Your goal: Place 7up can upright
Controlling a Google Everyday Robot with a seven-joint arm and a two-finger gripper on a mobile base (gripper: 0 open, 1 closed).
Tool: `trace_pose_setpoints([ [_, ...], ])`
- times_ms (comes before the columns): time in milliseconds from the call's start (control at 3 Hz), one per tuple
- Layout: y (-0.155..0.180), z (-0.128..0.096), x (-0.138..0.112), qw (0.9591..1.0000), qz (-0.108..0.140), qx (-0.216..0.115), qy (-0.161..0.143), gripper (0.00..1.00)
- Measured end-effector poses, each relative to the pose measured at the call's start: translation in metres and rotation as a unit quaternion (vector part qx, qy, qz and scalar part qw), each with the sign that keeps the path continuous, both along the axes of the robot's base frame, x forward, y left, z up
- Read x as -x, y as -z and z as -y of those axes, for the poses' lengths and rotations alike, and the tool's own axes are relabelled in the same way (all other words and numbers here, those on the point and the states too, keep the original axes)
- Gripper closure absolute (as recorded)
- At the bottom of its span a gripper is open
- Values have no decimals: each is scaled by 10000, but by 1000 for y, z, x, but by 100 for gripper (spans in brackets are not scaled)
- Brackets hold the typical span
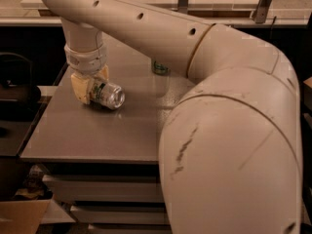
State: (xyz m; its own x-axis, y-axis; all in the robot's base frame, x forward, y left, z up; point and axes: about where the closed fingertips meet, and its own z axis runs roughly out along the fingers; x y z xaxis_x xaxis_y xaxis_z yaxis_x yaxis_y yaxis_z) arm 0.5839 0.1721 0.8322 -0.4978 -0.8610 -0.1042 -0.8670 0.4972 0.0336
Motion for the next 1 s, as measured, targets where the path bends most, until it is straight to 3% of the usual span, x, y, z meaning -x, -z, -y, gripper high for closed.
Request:
trace_pose_setpoints([
  [333, -17, 0, 1, 9999, 145, -32, -87, 100],
  [667, -43, -3, 3, 9988, 428, -103, -229, 100],
  [1000, -71, -4, 8, 9947, 816, -415, -466, 100],
])
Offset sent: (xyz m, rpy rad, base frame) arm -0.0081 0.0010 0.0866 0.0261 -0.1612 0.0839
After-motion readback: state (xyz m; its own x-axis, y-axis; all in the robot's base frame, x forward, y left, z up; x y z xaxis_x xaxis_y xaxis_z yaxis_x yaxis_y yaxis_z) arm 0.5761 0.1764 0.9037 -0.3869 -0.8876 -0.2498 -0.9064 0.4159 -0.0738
